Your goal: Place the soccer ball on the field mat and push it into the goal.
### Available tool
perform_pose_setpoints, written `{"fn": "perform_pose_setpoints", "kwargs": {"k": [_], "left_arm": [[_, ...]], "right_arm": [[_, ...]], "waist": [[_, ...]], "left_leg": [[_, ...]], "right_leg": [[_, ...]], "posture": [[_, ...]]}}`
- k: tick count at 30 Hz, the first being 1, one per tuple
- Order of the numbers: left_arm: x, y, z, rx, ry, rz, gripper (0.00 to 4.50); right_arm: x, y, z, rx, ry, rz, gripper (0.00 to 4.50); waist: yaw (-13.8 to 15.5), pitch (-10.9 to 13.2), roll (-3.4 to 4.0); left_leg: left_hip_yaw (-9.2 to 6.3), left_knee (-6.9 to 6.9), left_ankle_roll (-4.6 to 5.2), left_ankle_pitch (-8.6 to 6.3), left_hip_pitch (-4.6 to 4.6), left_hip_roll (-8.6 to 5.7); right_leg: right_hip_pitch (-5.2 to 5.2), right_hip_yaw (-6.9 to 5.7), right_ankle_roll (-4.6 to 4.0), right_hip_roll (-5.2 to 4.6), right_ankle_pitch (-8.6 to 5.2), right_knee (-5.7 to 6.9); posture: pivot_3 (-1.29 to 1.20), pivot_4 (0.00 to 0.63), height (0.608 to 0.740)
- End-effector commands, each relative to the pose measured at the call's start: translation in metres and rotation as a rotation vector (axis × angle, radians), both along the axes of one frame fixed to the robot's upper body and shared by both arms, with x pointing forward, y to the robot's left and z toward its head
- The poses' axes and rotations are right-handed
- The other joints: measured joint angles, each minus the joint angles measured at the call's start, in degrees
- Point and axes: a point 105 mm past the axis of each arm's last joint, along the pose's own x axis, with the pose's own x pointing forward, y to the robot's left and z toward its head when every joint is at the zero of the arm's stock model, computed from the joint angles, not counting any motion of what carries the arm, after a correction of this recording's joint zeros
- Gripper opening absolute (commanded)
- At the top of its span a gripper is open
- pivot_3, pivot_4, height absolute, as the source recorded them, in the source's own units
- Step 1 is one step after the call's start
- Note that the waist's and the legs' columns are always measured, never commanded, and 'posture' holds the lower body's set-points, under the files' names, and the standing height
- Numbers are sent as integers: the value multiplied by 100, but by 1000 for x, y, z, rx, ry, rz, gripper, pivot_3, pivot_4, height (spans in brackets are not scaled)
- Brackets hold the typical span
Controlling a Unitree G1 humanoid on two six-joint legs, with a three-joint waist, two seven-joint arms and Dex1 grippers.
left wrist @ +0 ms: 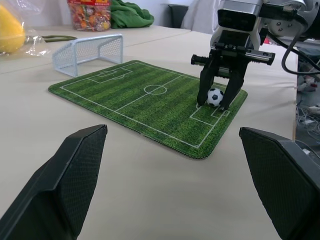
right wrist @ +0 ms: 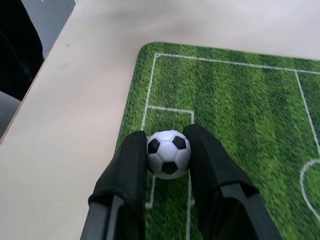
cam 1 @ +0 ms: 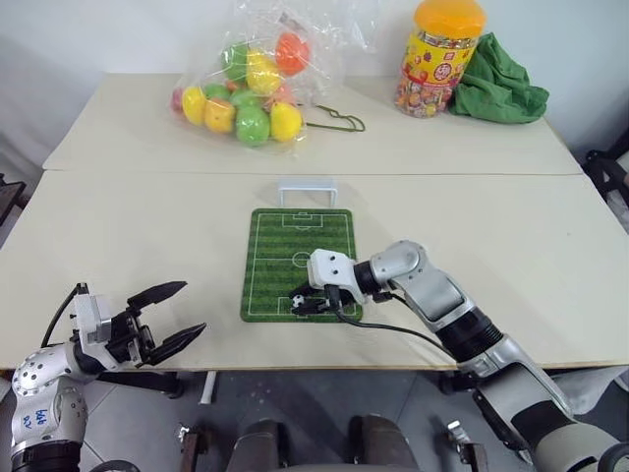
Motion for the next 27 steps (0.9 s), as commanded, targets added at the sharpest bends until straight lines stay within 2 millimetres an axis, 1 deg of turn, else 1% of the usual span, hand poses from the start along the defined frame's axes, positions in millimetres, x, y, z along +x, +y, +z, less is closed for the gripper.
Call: {"fn": "perform_pose_setpoints", "kwargs": {"k": [1,9,11,14,20,25,27], "left_arm": [[-2,1,9,-1,-45,11,4500],[1,1,10,1,-56,28,4500],[3,1,10,3,-58,33,4500],[4,1,10,3,-60,36,4500],[8,0,11,2,-64,38,4500],[10,0,12,3,-67,36,4500],[11,0,12,4,-69,35,4500]], "right_arm": [[2,7,12,30,-33,21,854],[4,2,4,14,-19,10,854],[6,1,4,17,-18,1,1607],[5,1,4,21,-19,4,2507],[1,3,9,35,-27,28,2507],[-5,7,25,63,-58,66,2507],[-10,9,35,78,-74,92,2507]], "waist": [[-2,0,0],[-4,0,0],[-4,0,0],[-4,0,0],[-4,0,0],[-2,0,0],[-1,0,0]], "left_leg": [[0,0,0,0,0,0],[2,0,0,0,0,0],[2,0,0,0,0,0],[3,0,0,0,0,0],[5,0,0,0,0,0],[6,0,0,0,-1,0],[6,0,0,0,-1,0]], "right_leg": [[0,0,0,0,0,0],[-1,2,0,0,0,0],[-2,2,0,0,0,0],[-3,2,0,0,0,1],[-4,3,0,0,0,1],[-6,3,0,0,0,2],[-7,3,0,1,0,3]], "posture": [[0,150,740],[0,150,740],[0,150,740],[0,150,740],[0,150,740],[0,150,740],[0,150,740]]}}
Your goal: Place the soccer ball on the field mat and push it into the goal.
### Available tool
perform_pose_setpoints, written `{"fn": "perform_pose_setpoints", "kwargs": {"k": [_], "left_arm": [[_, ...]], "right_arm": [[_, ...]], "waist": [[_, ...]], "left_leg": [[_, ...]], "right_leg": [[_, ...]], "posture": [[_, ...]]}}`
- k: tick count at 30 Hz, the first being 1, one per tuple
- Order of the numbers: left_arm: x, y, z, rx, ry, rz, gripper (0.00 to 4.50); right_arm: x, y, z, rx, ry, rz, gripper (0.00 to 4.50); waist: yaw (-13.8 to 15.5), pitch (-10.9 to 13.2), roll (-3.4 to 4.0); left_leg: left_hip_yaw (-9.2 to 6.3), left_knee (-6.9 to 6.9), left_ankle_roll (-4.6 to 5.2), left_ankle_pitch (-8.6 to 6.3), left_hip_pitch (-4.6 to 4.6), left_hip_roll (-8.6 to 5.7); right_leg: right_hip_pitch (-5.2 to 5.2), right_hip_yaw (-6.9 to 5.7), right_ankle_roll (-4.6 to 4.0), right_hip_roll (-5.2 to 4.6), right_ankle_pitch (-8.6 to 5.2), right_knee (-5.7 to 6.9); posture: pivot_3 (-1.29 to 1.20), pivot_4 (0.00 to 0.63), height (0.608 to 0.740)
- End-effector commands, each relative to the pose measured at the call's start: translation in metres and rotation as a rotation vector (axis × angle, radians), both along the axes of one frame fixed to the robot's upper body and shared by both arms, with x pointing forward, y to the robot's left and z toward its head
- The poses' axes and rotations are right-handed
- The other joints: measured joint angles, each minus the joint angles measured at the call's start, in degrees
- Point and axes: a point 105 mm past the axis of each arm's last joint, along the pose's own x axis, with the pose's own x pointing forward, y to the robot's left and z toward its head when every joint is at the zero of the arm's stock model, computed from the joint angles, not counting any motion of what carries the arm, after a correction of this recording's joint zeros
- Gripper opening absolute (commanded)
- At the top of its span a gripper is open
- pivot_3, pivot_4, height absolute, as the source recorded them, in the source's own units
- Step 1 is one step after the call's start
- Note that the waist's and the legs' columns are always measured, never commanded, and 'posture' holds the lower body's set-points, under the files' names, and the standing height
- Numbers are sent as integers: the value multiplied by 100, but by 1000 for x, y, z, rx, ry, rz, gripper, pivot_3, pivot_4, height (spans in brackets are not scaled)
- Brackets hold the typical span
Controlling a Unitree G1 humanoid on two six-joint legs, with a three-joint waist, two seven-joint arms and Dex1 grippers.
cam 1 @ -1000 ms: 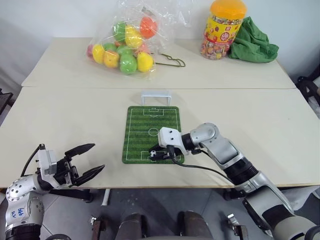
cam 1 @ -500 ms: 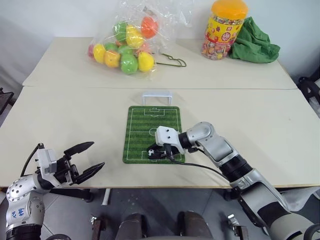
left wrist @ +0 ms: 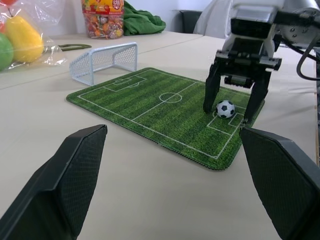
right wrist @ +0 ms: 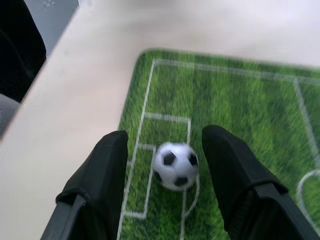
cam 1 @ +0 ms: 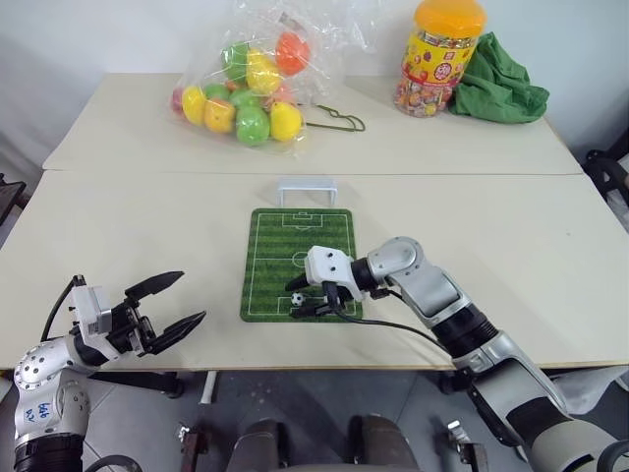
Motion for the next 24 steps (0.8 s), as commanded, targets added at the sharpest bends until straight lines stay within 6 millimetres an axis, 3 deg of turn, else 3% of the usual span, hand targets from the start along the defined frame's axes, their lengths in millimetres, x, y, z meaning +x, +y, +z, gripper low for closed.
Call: {"fn": "perform_pose_setpoints", "kwargs": {"k": [1,7,11,14,24], "left_arm": [[0,0,4,11,-26,0,4500],[1,1,4,16,-25,0,4500],[1,2,5,17,-21,-6,4500],[-2,-1,6,12,-15,-35,4500],[-6,0,6,16,1,-50,4500]], "right_arm": [[-12,5,28,59,-53,67,2507],[-22,7,47,98,-103,66,2507],[-35,0,41,81,-90,68,1196],[-35,-8,11,14,-31,15,141],[-23,0,-4,23,21,-31,61]], "waist": [[1,0,0],[9,0,0],[22,0,-1],[30,-4,-7],[-3,-3,-10]], "left_leg": [[1,0,0,0,-1,0],[2,0,0,0,-2,-1],[3,-2,-1,-1,-2,-1],[1,-2,-1,-1,-2,-2],[22,-3,-2,0,-1,1]], "right_leg": [[-3,1,0,0,0,0],[-5,1,0,0,0,1],[-6,2,0,-1,0,1],[-5,1,0,-1,0,1],[-16,7,0,3,0,1]], "posture": [[0,150,740],[0,150,740],[0,150,740],[0,150,740],[0,150,740]]}}
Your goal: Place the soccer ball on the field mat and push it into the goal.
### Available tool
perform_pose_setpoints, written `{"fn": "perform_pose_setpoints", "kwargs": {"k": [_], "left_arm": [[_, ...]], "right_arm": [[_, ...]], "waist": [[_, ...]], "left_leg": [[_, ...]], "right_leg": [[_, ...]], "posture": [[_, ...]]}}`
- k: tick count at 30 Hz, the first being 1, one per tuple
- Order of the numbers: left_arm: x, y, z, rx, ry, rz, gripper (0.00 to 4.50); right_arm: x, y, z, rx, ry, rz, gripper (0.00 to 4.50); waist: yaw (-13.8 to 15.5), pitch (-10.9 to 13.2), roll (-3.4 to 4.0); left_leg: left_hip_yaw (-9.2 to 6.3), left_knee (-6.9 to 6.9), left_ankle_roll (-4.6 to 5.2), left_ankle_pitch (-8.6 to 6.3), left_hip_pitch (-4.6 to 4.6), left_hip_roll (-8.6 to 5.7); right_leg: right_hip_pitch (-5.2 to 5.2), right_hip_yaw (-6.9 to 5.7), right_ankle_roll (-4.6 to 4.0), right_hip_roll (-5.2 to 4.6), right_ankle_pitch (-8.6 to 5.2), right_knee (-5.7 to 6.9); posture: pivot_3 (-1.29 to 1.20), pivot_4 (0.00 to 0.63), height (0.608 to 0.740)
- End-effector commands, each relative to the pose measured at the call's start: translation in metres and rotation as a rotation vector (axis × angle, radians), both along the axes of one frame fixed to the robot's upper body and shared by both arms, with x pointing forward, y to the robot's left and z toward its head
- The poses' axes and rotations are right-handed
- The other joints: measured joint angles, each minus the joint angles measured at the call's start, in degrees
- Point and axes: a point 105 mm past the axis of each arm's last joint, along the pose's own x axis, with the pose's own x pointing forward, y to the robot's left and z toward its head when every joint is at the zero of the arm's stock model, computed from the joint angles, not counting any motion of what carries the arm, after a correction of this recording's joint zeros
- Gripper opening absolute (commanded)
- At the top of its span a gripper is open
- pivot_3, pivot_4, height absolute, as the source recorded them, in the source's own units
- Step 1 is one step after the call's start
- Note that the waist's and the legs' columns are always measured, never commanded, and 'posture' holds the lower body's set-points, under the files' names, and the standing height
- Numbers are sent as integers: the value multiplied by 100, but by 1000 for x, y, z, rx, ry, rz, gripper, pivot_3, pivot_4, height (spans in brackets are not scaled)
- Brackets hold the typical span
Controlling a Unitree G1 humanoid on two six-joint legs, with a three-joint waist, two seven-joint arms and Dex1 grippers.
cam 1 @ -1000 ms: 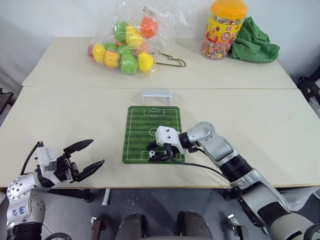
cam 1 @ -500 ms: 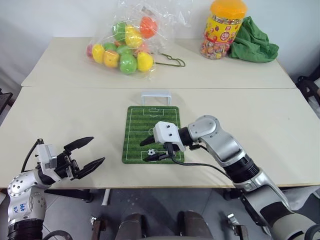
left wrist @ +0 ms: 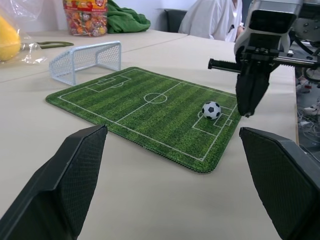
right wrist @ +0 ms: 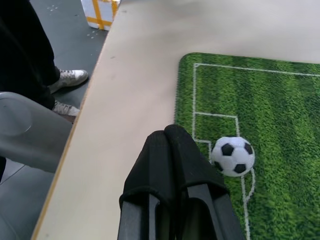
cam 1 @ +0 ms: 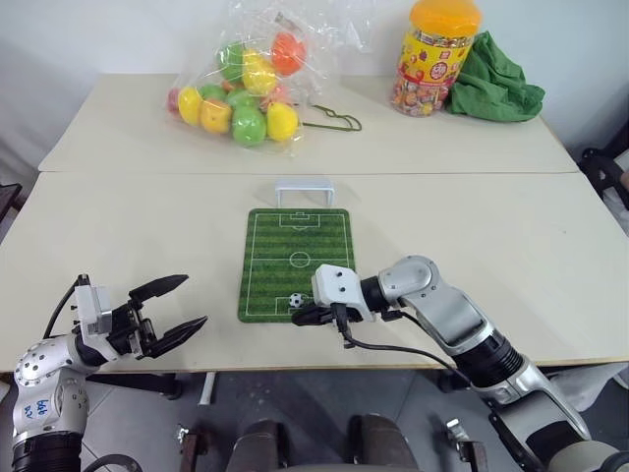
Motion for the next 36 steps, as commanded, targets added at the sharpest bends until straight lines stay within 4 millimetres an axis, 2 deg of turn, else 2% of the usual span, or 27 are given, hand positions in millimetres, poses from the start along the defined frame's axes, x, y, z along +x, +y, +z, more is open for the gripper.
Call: {"fn": "perform_pose_setpoints", "kwargs": {"k": [1,3,5,8,10,13,17,21,24,28,33,36], "left_arm": [[-2,3,8,15,-35,6,4500],[-2,3,8,17,-36,9,4500],[-1,5,9,24,-42,18,4500],[2,8,11,33,-52,30,4500],[4,9,13,38,-59,36,4500],[7,12,15,44,-65,44,4500],[11,14,16,46,-69,54,4500],[14,16,18,44,-73,70,4500],[19,20,23,27,-92,105,4500],[23,26,24,21,-89,149,4500],[22,31,25,-6,-61,171,4500],[20,37,31,-70,-48,178,4500]], "right_arm": [[10,9,7,32,-39,-5,61],[19,12,9,45,-49,-27,61],[40,13,20,75,-75,-99,61],[76,3,37,101,-143,-227,61],[105,-10,55,128,-213,-342,61],[137,-30,98,213,-317,-484,61],[146,-43,136,299,-377,-526,61],[141,-53,151,354,-373,-518,61],[130,-74,142,334,-342,-480,61],[115,-118,108,178,-334,-458,61],[80,-168,65,94,-152,-403,61],[70,-190,56,165,-122,-428,992]], "waist": [[0,0,0],[-1,0,0],[-7,0,0],[-23,0,0],[-16,1,0],[-26,2,1],[-109,2,2],[-156,2,1],[-152,2,1],[-81,3,-1],[-77,5,-3],[-120,6,-5]], "left_leg": [[2,0,0,0,0,-1],[2,0,0,0,0,0],[2,0,0,0,0,0],[3,0,0,0,0,0],[2,0,0,0,-1,0],[2,1,0,0,-2,2],[1,-11,-1,1,-2,1],[-2,-17,-1,1,-2,0],[-1,-19,-1,1,-2,0],[-10,-16,1,0,-4,4],[3,-16,4,-2,-5,-1],[11,-11,4,-2,-4,0]], "right_leg": [[0,1,0,0,0,-1],[0,2,0,0,0,0],[-2,3,0,0,0,1],[-4,5,0,0,0,5],[-5,5,0,-1,0,6],[-8,6,0,-3,0,9],[-13,2,0,-1,0,12],[-14,0,0,-2,0,15],[-14,1,0,-2,0,14],[-10,3,0,-8,0,12],[-7,3,0,-11,0,-1],[-6,2,0,-3,0,-4]], "posture": [[0,150,740],[0,150,740],[0,150,740],[0,150,740],[0,150,740],[0,150,740],[0,150,740],[0,150,740],[0,150,740],[0,150,740],[0,150,740],[0,150,740]]}}
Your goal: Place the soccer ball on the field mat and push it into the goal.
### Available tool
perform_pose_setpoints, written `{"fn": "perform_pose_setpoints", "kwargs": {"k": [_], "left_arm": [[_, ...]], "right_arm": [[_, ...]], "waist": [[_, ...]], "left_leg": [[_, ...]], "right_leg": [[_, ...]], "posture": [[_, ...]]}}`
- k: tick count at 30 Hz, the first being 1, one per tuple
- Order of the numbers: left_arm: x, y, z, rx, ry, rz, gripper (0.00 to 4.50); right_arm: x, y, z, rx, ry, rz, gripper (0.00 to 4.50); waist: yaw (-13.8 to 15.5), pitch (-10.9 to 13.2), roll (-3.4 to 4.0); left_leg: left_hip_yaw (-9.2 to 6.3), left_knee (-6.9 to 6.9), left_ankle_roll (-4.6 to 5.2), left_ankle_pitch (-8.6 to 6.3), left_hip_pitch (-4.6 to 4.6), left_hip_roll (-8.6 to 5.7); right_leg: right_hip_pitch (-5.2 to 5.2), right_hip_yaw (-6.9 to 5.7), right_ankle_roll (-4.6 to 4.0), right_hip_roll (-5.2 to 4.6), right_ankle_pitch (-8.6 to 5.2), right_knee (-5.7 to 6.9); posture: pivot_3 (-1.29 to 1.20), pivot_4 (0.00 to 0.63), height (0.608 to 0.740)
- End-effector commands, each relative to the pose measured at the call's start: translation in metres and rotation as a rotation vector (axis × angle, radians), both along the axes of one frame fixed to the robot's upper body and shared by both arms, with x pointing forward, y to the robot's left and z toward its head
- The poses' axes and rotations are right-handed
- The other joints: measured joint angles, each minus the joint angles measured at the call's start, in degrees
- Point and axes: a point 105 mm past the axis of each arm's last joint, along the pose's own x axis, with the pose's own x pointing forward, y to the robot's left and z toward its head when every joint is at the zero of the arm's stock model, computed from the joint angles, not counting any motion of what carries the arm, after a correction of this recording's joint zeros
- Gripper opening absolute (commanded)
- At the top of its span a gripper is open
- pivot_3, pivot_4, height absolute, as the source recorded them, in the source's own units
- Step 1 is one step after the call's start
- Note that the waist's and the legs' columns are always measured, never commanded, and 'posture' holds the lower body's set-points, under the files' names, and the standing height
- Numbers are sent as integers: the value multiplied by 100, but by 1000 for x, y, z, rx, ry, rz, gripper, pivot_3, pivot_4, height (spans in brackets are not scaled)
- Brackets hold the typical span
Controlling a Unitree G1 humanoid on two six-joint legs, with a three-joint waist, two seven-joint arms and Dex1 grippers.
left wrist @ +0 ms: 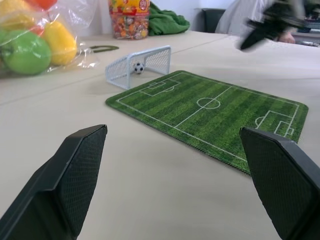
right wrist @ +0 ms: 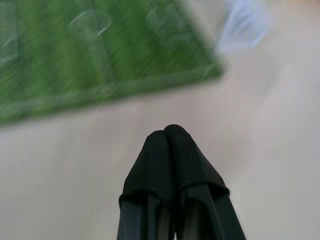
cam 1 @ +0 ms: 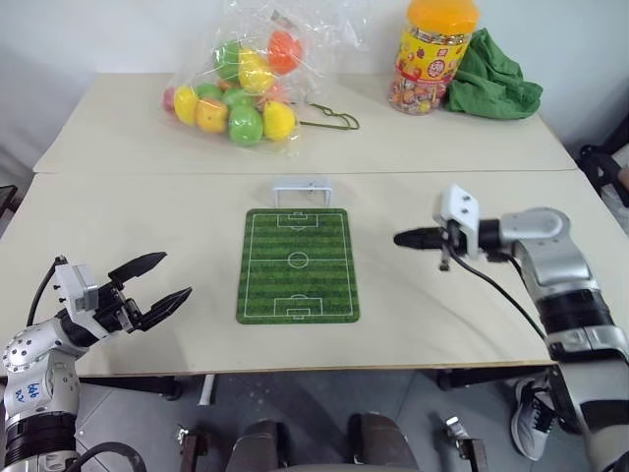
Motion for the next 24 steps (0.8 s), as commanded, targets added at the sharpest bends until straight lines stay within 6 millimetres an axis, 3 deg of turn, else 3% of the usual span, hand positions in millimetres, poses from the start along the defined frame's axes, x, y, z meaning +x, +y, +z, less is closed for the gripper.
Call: {"fn": "perform_pose_setpoints", "kwargs": {"k": [1,5,10,16,24], "left_arm": [[-4,11,18,-50,-31,25,4500],[-9,16,18,-38,-8,47,4500],[-19,23,12,-7,36,55,4500],[-21,31,21,-34,6,100,4500],[-28,27,19,-30,8,122,4500]], "right_arm": [[-9,-15,16,91,-67,20,1293],[-22,-43,-2,108,-20,-13,2717],[-35,-55,-10,137,-11,4,4406],[-30,-52,0,215,-67,-41,4457],[-31,-43,-4,277,-84,-133,4457]], "waist": [[-31,0,0],[-11,1,-1],[5,2,0],[21,2,0],[101,2,0]], "left_leg": [[4,1,0,0,3,1],[7,4,-3,2,8,22],[7,7,-2,1,7,27],[7,12,-2,1,8,30],[7,12,-2,1,7,30]], "right_leg": [[0,2,0,0,0,1],[2,5,0,1,0,2],[4,8,0,0,0,0],[6,10,0,0,0,1],[6,11,0,0,0,1]], "posture": [[0,150,740],[0,150,740],[0,150,740],[0,150,740],[0,150,740]]}}
